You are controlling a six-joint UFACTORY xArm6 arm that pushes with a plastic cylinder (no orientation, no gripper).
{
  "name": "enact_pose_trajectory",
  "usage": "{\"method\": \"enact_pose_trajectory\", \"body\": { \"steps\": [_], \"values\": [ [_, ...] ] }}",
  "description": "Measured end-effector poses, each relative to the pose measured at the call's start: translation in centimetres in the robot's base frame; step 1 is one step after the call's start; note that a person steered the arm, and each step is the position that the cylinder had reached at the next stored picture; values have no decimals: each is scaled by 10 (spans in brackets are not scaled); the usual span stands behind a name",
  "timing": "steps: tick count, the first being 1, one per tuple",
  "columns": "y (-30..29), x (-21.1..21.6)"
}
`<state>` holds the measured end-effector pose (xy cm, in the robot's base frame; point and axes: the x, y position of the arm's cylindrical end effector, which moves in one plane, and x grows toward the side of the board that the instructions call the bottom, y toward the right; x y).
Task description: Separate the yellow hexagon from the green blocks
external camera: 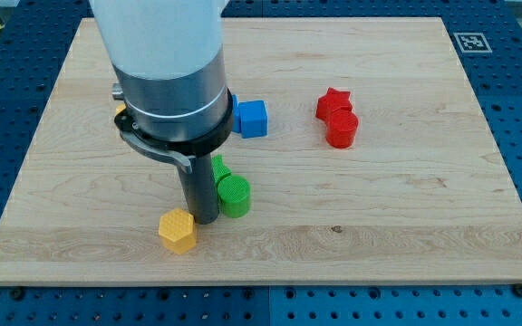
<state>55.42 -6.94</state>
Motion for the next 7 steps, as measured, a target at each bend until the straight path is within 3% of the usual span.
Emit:
{"method": "enact_pose_trajectory", "body": {
  "steps": [7],
  "values": [
    [1,22]
  ]
}}
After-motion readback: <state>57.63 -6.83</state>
